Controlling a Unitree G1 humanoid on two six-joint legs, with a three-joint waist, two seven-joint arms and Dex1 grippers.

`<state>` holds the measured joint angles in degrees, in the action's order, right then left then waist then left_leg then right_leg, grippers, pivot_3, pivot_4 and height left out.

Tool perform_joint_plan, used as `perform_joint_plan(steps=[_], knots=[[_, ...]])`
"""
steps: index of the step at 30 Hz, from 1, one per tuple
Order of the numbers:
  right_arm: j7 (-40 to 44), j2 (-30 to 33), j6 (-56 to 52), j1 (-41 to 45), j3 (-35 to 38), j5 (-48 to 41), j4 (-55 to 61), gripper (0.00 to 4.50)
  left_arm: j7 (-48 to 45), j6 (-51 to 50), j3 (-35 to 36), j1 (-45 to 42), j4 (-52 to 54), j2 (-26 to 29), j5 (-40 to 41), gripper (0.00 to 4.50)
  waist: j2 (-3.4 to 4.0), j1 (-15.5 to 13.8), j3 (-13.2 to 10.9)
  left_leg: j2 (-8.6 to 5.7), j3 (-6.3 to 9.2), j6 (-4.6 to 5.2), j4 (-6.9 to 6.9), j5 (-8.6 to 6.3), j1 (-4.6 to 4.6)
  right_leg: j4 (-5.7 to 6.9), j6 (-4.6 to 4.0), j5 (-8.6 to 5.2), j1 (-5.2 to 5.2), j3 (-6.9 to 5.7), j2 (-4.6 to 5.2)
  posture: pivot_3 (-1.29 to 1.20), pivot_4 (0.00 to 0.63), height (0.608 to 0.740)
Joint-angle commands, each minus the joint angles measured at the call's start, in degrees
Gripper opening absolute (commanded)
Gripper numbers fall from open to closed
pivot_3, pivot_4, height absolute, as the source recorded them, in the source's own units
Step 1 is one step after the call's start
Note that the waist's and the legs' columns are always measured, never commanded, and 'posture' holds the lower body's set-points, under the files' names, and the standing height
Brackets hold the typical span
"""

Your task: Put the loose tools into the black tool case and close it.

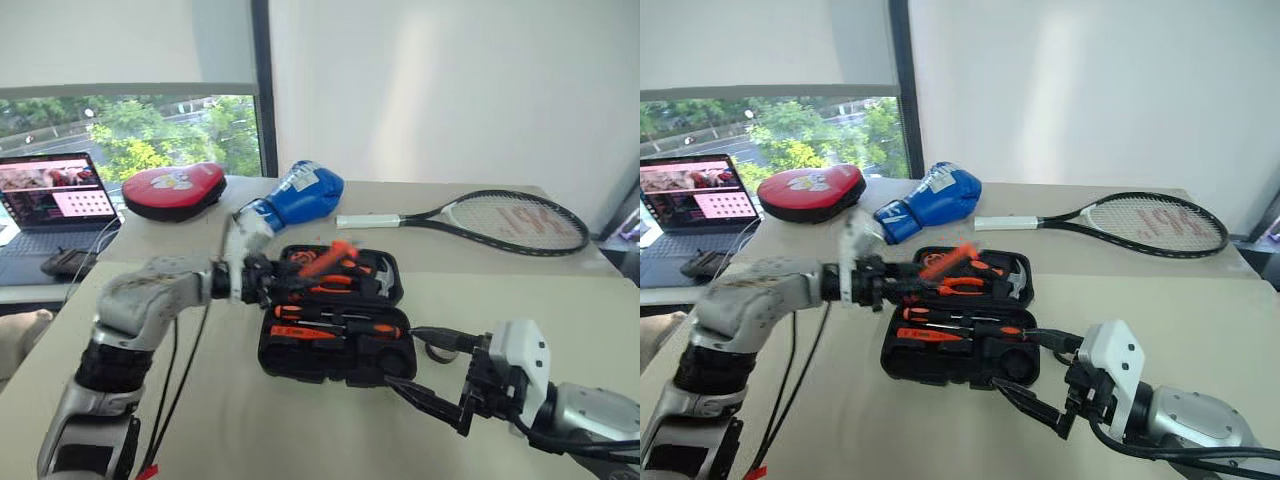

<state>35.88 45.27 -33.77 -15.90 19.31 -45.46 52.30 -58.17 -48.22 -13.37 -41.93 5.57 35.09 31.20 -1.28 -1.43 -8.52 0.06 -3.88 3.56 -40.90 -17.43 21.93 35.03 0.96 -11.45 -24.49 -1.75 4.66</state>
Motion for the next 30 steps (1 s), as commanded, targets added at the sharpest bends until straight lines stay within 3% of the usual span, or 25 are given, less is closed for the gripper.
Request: perform_joint_plan(steps=[1,9,24,30], knots=[[-1.78,0.08,-0.04,-3.04,5.51,-2.06,5.09,4.50,-7.91,9.94,-6.73,-2.17,-3.03,-0.53,-6.01,1.77,-0.02,0.22,-0.02,-0.03,0.03,0.16,0.00,-0.09,0.05,-0.01,0.01,-0.01,-0.02,-0.04,0.00,0.00,0.150,0.740],[-5.99,0.52,-0.13,-6.65,7.68,-4.65,7.69,4.50,-16.86,19.64,-7.58,5.80,-5.09,6.64,-10.25,1.77,-0.02,0.81,-0.02,0.12,0.02,0.24,0.01,-0.14,-0.09,0.08,0.02,-0.02,-0.04,0.12,-0.02,0.00,0.150,0.740],[-6.88,4.21,-1.54,-2.47,6.89,-8.39,6.14,4.50,-21.68,47.16,-11.92,3.85,-22.50,1.02,-25.52,1.77,-0.08,-0.25,-0.05,0.02,0.08,0.43,-0.12,-0.10,-0.08,0.05,0.01,0.03,0.15,0.15,0.08,0.00,0.150,0.740],[-5.60,3.79,-0.86,-4.40,7.84,-7.30,5.94,4.50,-23.71,47.25,-11.39,2.35,-23.62,-0.14,-26.16,1.77,-0.07,-0.72,-0.04,-0.01,0.08,0.51,-0.16,-0.06,-0.11,0.05,0.08,0.07,0.21,0.14,0.14,0.00,0.150,0.740]])
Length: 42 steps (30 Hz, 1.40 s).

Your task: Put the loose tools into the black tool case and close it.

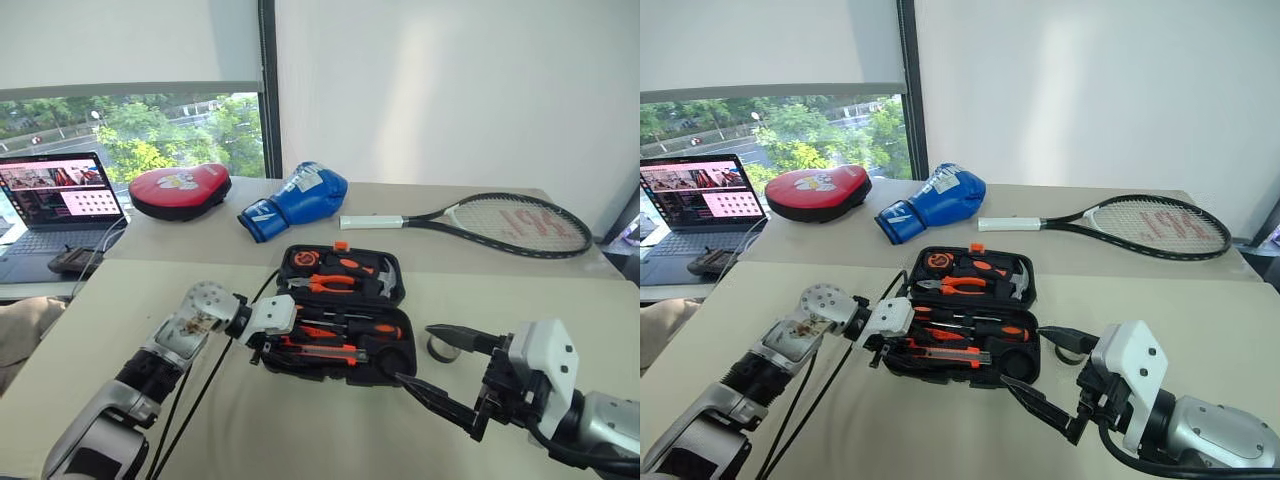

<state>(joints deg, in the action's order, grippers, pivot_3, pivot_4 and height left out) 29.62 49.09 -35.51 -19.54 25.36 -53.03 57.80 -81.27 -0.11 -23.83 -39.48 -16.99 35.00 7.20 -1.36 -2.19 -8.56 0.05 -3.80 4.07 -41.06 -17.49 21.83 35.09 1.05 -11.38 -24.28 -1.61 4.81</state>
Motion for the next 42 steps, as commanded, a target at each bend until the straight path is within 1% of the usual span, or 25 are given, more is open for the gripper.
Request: perform_joint_plan(steps=[1,6,8,9,10,11,13,16,20,21,22,24,25,26,27,29,30,31,34,35,37,40,42], knots=[[0.83,-0.20,1.03,-1.13,1.81,0.55,0.50,4.50,-1.13,-0.68,-0.91,-0.08,-0.86,-0.20,-2.14,1.77,0.01,0.05,0.01,0.00,0.00,0.00,0.01,0.00,-0.01,0.00,0.01,0.01,0.00,0.01,0.00,0.00,0.150,0.740],[0.96,-0.39,1.33,-1.62,1.59,1.22,0.47,4.50,-2.68,-1.70,-1.09,-0.87,-0.33,-1.04,-2.19,1.77,0.02,0.01,0.01,0.00,0.00,0.00,0.01,0.00,0.00,0.00,0.04,0.02,-0.01,0.00,0.00,0.00,0.150,0.740],[1.20,-0.26,1.26,-1.64,1.73,1.39,0.37,4.50,-2.89,-4.22,-0.49,-1.98,0.12,-1.50,-1.60,2.78,0.02,0.00,0.01,-0.01,0.00,0.01,0.00,0.00,0.03,-0.01,0.06,0.02,-0.01,-0.01,-0.01,0.00,0.150,0.740],[1.25,-0.24,1.23,-1.62,1.81,1.39,0.34,4.50,-3.08,-4.90,-0.19,-2.30,0.43,-1.51,-1.42,2.99,0.01,0.02,0.01,-0.02,0.01,0.02,-0.01,-0.01,0.05,-0.01,0.06,0.02,-0.02,-0.02,-0.01,0.00,0.150,0.740],[1.30,-0.25,1.19,-1.71,1.98,1.36,0.35,4.50,-2.74,-6.12,0.67,-2.42,1.32,-1.49,-0.75,3.41,0.01,0.07,0.01,-0.01,0.01,0.03,-0.01,-0.01,0.09,-0.03,0.07,0.02,-0.05,-0.03,-0.01,0.00,0.150,0.740],[1.31,-0.26,1.10,-1.86,2.12,1.39,0.37,4.50,-2.02,-7.37,1.87,-2.30,2.47,-1.43,0.13,3.70,0.01,0.09,0.01,-0.02,0.00,0.06,-0.01,-0.03,0.11,-0.03,0.08,0.01,-0.06,-0.03,-0.02,0.00,0.150,0.740],[1.24,-0.20,0.86,-2.13,2.24,1.55,0.43,4.50,-2.19,-10.71,4.46,-1.08,6.31,-0.24,3.14,4.42,0.01,0.27,0.01,-0.03,0.00,0.10,0.00,-0.06,0.15,-0.02,0.13,-0.02,-0.10,-0.02,-0.02,0.00,0.150,0.740],[0.51,0.00,0.21,-2.20,1.80,2.54,-0.05,4.50,0.43,-17.48,9.10,1.73,11.98,0.30,7.82,4.42,0.01,0.75,0.01,-0.02,0.01,0.10,0.00,-0.06,0.20,-0.01,0.16,-0.04,-0.16,0.00,-0.02,0.00,0.150,0.740],[-0.93,0.88,-0.12,-1.47,-0.89,8.82,-1.54,4.50,8.26,-27.95,17.32,4.85,18.01,-1.26,15.11,4.42,0.01,0.98,0.00,-0.04,0.04,0.11,-0.01,-0.06,0.21,-0.01,0.19,-0.05,-0.16,0.00,0.04,0.00,0.150,0.740],[-1.40,1.04,-0.07,-0.65,-1.72,10.35,-1.88,4.50,9.41,-31.00,19.36,5.96,19.95,-1.06,17.56,3.91,0.00,0.95,0.00,-0.04,0.05,0.12,-0.02,-0.07,0.20,0.00,0.20,-0.05,-0.15,0.00,0.09,0.00,0.150,0.740],[-1.46,1.10,-0.04,-0.18,-2.08,11.21,-2.23,4.50,10.10,-32.53,20.54,7.05,21.78,-0.78,18.95,3.81,0.00,1.06,0.00,-0.04,0.06,0.12,-0.02,-0.07,0.20,0.00,0.22,-0.05,-0.14,-0.02,0.11,0.00,0.150,0.740],[-0.88,1.50,-0.78,1.20,-2.63,11.01,-3.41,4.50,12.58,-35.78,22.83,9.53,25.78,-0.25,21.27,3.11,0.00,1.28,0.00,-0.07,0.08,0.12,-0.01,-0.07,0.17,0.01,0.24,-0.05,-0.12,-0.02,0.15,0.00,0.150,0.740],[-1.09,1.77,-2.07,2.29,-2.86,10.14,-4.51,4.50,13.29,-36.71,23.69,10.90,27.64,0.33,22.10,2.85,0.00,1.29,0.00,-0.07,0.08,0.11,0.00,-0.06,0.15,0.02,0.24,-0.05,-0.12,-0.02,0.15,0.00,0.150,0.740],[-1.14,2.10,-3.17,3.08,-2.96,9.87,-5.58,4.50,13.95,-37.19,24.37,12.19,29.51,0.78,22.74,2.50,0.00,1.40,0.00,-0.09,0.09,0.09,0.00,-0.05,0.14,0.03,0.23,-0.05,-0.10,-0.03,0.15,0.00,0.150,0.740],[-1.02,2.88,-4.67,3.79,-3.35,10.03,-6.91,4.50,14.92,-38.61,25.35,13.43,31.64,1.09,24.12,1.99,0.00,1.44,0.00,-0.08,0.09,0.07,0.01,-0.04,0.13,0.02,0.23,-0.05,-0.09,-0.02,0.15,0.00,0.150,0.740],[-0.84,4.58,-7.80,4.78,-4.36,10.32,-9.13,4.50,16.07,-41.71,26.80,15.12,35.26,2.02,27.25,1.25,-0.01,1.42,-0.01,-0.09,0.09,-0.01,0.02,0.00,0.11,0.02,0.22,-0.04,-0.09,-0.01,0.17,0.00,0.150,0.740],[-0.46,5.90,-9.08,5.11,-5.36,11.09,-10.22,4.50,15.69,-42.59,27.03,16.13,37.38,3.09,28.39,0.78,-0.01,1.38,-0.01,-0.09,0.09,-0.02,0.02,0.01,0.12,0.02,0.22,-0.04,-0.09,-0.02,0.18,0.00,0.150,0.740],[-0.33,7.07,-10.52,5.63,-6.58,11.68,-11.22,4.50,14.98,-42.96,27.04,17.16,39.30,4.44,29.07,0.51,-0.01,1.35,-0.01,-0.09,0.11,-0.02,0.02,0.01,0.13,0.03,0.22,-0.04,-0.09,-0.04,0.19,0.00,0.150,0.740],[-2.10,8.75,-14.85,9.71,-11.72,13.78,-14.49,4.50,13.49,-45.24,28.09,18.79,43.76,7.79,33.19,0.51,-0.01,1.47,-0.01,-0.10,0.10,-0.04,0.07,0.02,0.09,0.02,0.20,-0.05,-0.09,-0.04,0.22,0.00,0.150,0.740],[-2.70,8.72,-16.36,11.63,-13.35,14.03,-15.53,4.50,12.74,-45.76,28.22,19.35,44.92,8.94,34.51,0.72,0.00,1.45,-0.01,-0.10,0.11,-0.08,0.07,0.04,0.10,0.01,0.18,-0.06,-0.11,-0.04,0.21,0.00,0.150,0.740],[-3.28,8.47,-18.83,14.13,-14.87,14.29,-17.00,4.50,12.73,-46.46,28.23,20.24,46.54,10.12,36.15,1.32,0.02,1.47,-0.02,-0.11,0.10,-0.09,0.09,0.04,0.10,0.02,0.16,-0.07,-0.12,-0.04,0.22,0.00,0.150,0.740],[-4.25,7.76,-22.71,17.18,-16.00,14.12,-18.82,4.50,13.68,-46.13,28.08,21.74,47.92,10.70,37.06,2.40,0.04,1.35,-0.03,-0.12,0.10,-0.09,0.09,0.05,0.08,0.02,0.16,-0.07,-0.10,-0.04,0.19,0.00,0.150,0.740],[-4.87,7.41,-25.76,20.73,-18.13,14.44,-20.29,4.50,14.01,-44.79,27.62,23.86,49.58,10.76,36.83,3.12,0.04,1.40,-0.03,-0.14,0.10,-0.09,0.09,0.04,0.10,0.01,0.16,-0.07,-0.09,-0.04,0.20,0.00,0.150,0.740]])
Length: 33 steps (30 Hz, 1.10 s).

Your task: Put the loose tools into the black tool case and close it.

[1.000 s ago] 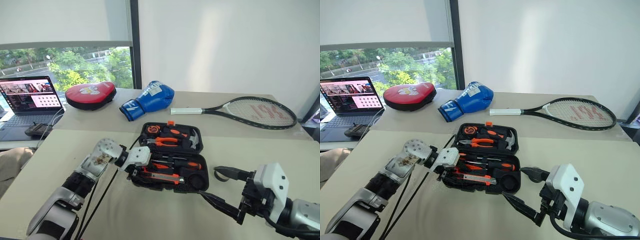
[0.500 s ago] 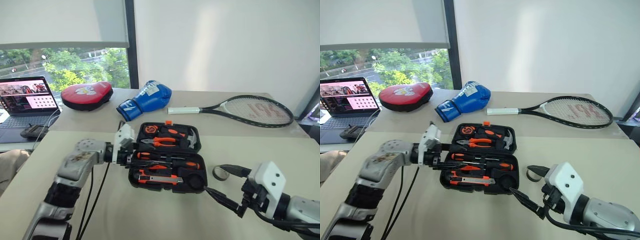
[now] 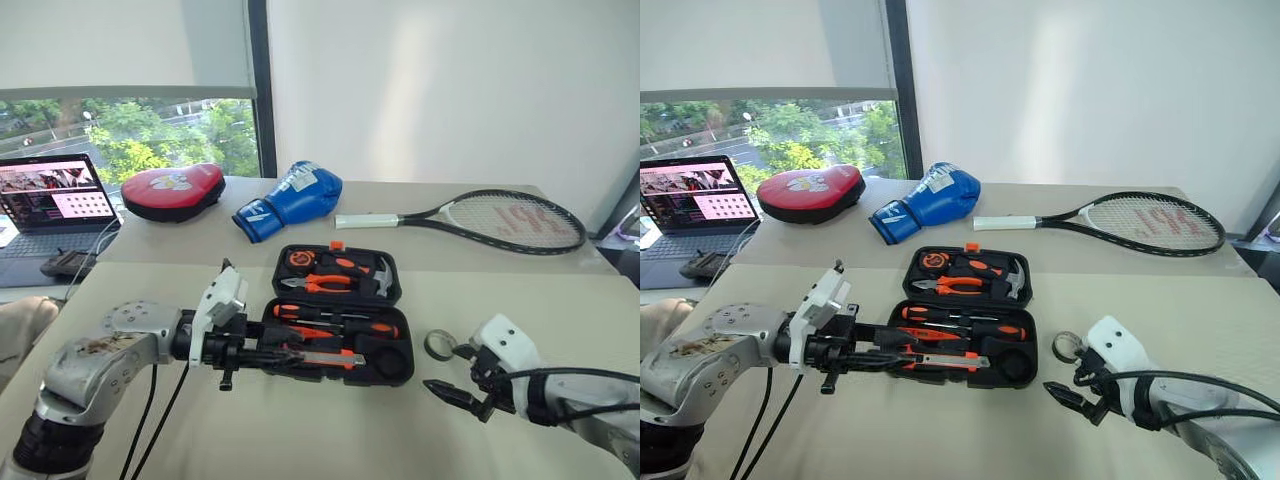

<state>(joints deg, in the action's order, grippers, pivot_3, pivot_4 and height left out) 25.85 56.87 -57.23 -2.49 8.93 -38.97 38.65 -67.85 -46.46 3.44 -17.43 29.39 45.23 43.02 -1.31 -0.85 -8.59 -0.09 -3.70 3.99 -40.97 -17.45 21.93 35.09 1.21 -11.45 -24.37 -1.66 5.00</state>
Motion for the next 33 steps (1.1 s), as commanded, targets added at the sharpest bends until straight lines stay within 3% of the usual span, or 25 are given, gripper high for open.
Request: perform_joint_plan(steps=[1,4,9,10,12,19,20,23,27,33], knots=[[-1.16,-0.39,-5.05,5.21,-2.78,0.73,-1.75,4.50,0.82,2.38,-0.04,2.58,3.91,0.48,0.50,3.42,0.00,0.12,0.00,0.00,0.00,0.00,0.00,0.00,0.00,-0.02,0.00,0.00,0.00,0.01,-0.02,0.00,0.150,0.740],[-0.87,-0.30,-6.69,8.00,-4.93,1.95,-3.69,4.50,3.00,3.01,-0.81,2.95,5.99,-0.58,0.51,4.48,0.00,-0.01,0.00,0.00,0.00,-0.02,0.00,0.01,0.04,-0.02,0.00,0.00,-0.03,0.00,-0.02,0.00,0.150,0.740],[0.78,-0.78,-6.57,12.54,-9.80,4.85,-8.55,4.50,6.88,2.54,-2.62,1.60,8.72,-2.29,1.40,4.48,0.00,-0.03,0.00,-0.03,0.00,0.01,-0.02,0.00,0.04,-0.04,0.00,0.01,0.00,-0.01,0.00,0.00,0.150,0.740],[1.06,-0.97,-6.02,13.46,-11.29,6.10,-10.16,4.09,7.75,2.73,-3.20,1.26,8.85,-2.69,0.92,4.50,0.00,-0.03,0.00,-0.04,0.00,0.00,-0.02,0.00,0.04,-0.04,0.00,0.01,0.00,-0.01,0.00,0.00,0.150,0.740],[2.22,-0.36,-4.06,14.36,-13.89,8.83,-12.59,3.88,9.59,3.14,-4.46,0.71,8.76,-3.63,-0.34,4.50,0.00,0.03,0.00,-0.04,0.00,0.01,-0.01,0.00,0.03,-0.03,0.00,0.01,0.00,-0.01,-0.01,0.00,0.150,0.740],[4.33,-0.83,-1.09,14.34,-14.42,12.50,-13.84,1.54,13.03,4.20,-5.39,3.10,8.85,-5.18,-0.69,4.50,0.00,0.12,0.00,-0.05,-0.01,0.00,-0.02,0.00,0.03,-0.01,0.01,0.01,0.01,0.00,-0.03,0.00,0.150,0.740],[4.83,-0.41,-0.38,14.06,-14.76,13.29,-13.46,1.01,13.45,4.43,-5.10,3.85,8.94,-5.26,-0.64,4.50,0.00,0.12,0.00,-0.05,-0.01,0.01,-0.02,0.00,0.02,-0.02,0.01,0.02,0.01,-0.01,-0.03,0.00,0.150,0.740],[6.47,-0.08,0.98,15.02,-13.79,13.70,-11.26,0.16,14.63,5.55,-4.23,5.45,8.93,-5.23,-1.41,4.50,0.00,0.12,0.00,-0.04,-0.01,0.00,0.00,0.00,0.02,-0.01,0.01,0.01,0.00,-0.01,-0.03,0.00,0.150,0.740],[9.22,-3.59,-2.12,23.23,-11.21,8.52,-8.82,0.07,16.94,10.27,-2.56,7.73,7.68,-7.71,-3.44,4.50,0.04,0.41,-0.02,-0.04,-0.01,0.00,0.00,0.00,-0.03,-0.02,-0.01,0.04,-0.02,0.06,-0.04,0.00,0.150,0.740],[15.50,-9.69,-3.70,39.56,-21.80,9.40,-16.83,0.07,10.68,12.47,4.49,13.98,4.99,-4.31,1.19,4.50,0.14,0.99,-0.11,0.08,-0.01,-0.09,0.10,0.06,-0.11,0.01,-0.19,0.14,-0.11,0.07,-0.21,0.00,0.150,0.740]])
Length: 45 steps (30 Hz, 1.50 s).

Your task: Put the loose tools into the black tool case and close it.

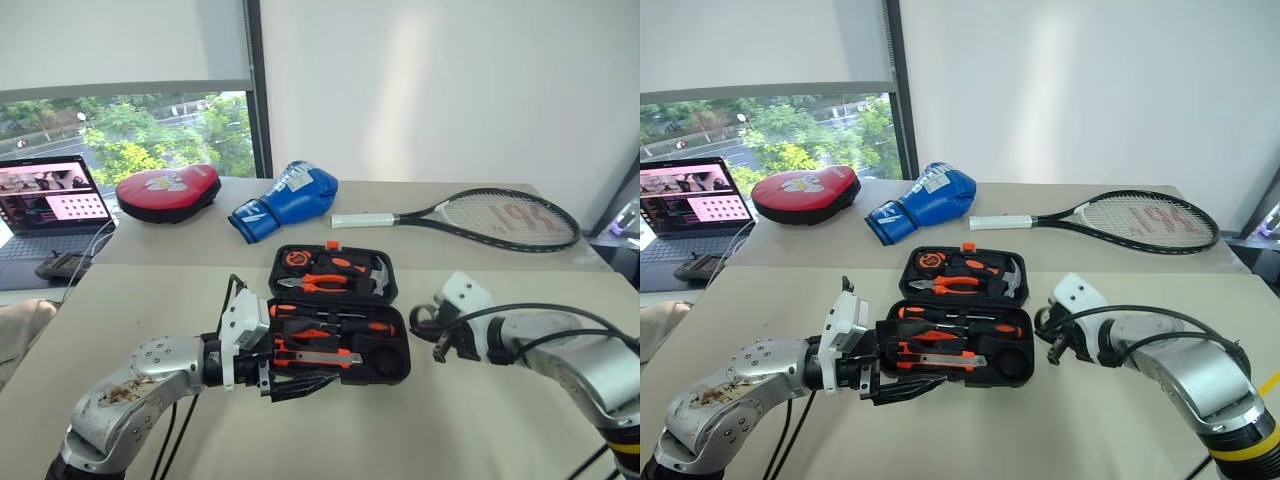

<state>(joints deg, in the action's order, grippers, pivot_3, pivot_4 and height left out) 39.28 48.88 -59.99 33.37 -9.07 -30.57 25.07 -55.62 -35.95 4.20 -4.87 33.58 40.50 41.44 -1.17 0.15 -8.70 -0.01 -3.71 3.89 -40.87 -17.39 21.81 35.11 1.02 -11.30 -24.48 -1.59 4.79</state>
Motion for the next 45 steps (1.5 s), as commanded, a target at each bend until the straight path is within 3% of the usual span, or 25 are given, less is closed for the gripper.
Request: perform_joint_plan(steps=[1,5,13,33,39,45], knots=[[3.12,-2.77,-1.17,6.25,-6.26,2.06,-6.12,0.07,-1.23,2.64,5.13,2.81,1.27,0.16,3.15,4.50,-0.01,-0.25,-0.01,0.02,0.04,-0.01,0.01,0.01,0.03,-0.01,-0.02,-0.01,0.00,-0.08,-0.01,0.00,0.150,0.740],[7.50,-5.07,0.49,12.71,-13.74,6.33,-14.23,0.07,0.74,2.17,8.66,7.00,4.21,0.42,5.17,4.50,0.03,-0.60,-0.03,-0.05,0.07,-0.02,-0.01,0.01,0.22,0.00,-0.04,0.00,-0.14,-0.24,0.18,0.00,0.150,0.740],[16.38,-5.09,3.33,15.50,-21.74,11.30,-18.32,0.07,6.38,0.20,9.53,6.72,6.79,1.05,7.21,4.50,0.03,-0.69,-0.03,-0.16,0.04,-0.27,-0.05,0.16,0.59,-0.05,-0.02,0.02,-0.42,-0.48,0.45,0.00,0.150,0.740],[22.86,-5.45,4.74,16.74,-20.91,16.64,-20.49,0.07,4.22,5.37,10.12,11.80,4.09,1.13,4.58,4.50,0.03,-0.87,-0.03,-0.14,0.08,-0.32,-0.01,0.18,0.52,0.00,-0.03,0.02,-0.39,-0.57,0.47,0.00,0.150,0.740],[30.34,-0.17,1.25,13.95,-19.18,9.96,-7.40,0.07,2.94,5.91,10.30,13.38,4.66,1.99,4.58,4.50,0.06,-0.97,-0.05,-0.14,0.12,-0.31,0.01,0.17,0.61,-0.02,-0.04,0.01,-0.47,-0.58,0.51,0.00,0.150,0.740],[31.67,6.18,3.45,8.14,-22.88,11.95,0.91,0.07,4.17,4.85,9.01,11.97,5.62,2.68,4.92,4.50,0.07,-0.78,-0.05,-0.12,0.15,-0.30,0.03,0.15,0.68,-0.05,-0.04,0.01,-0.55,-0.59,0.74,0.00,0.150,0.740]])
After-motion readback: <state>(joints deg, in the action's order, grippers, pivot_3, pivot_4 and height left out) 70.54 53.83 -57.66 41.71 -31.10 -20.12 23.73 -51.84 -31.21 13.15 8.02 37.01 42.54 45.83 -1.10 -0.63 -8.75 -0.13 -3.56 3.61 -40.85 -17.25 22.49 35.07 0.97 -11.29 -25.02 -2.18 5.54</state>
